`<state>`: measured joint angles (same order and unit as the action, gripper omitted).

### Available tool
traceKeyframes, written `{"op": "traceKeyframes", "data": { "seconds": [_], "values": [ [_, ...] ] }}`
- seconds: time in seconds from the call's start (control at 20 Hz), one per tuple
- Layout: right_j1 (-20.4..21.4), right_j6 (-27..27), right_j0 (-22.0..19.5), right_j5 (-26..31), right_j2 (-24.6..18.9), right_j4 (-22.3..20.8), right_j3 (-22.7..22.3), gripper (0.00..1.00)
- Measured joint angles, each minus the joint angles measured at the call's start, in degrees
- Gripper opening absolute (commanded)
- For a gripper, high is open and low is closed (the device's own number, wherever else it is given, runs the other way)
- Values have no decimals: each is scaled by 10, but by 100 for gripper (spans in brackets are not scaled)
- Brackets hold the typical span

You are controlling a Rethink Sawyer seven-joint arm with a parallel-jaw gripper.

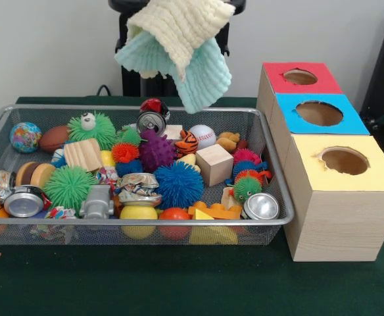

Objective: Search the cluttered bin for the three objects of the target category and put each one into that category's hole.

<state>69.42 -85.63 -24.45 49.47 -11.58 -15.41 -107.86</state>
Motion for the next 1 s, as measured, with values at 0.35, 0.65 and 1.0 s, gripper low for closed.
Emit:
{"op": "traceKeyframes", "data": {
  "seconds": [0.35, 0.65, 1.0],
  "values": [
    [7, 0, -12, 0, -2, 5, 0, 0],
    [8, 0, -20, 0, -4, 5, 0, 0],
    [-1, 0, -51, -3, -18, 5, 0, 0]
  ]
}}
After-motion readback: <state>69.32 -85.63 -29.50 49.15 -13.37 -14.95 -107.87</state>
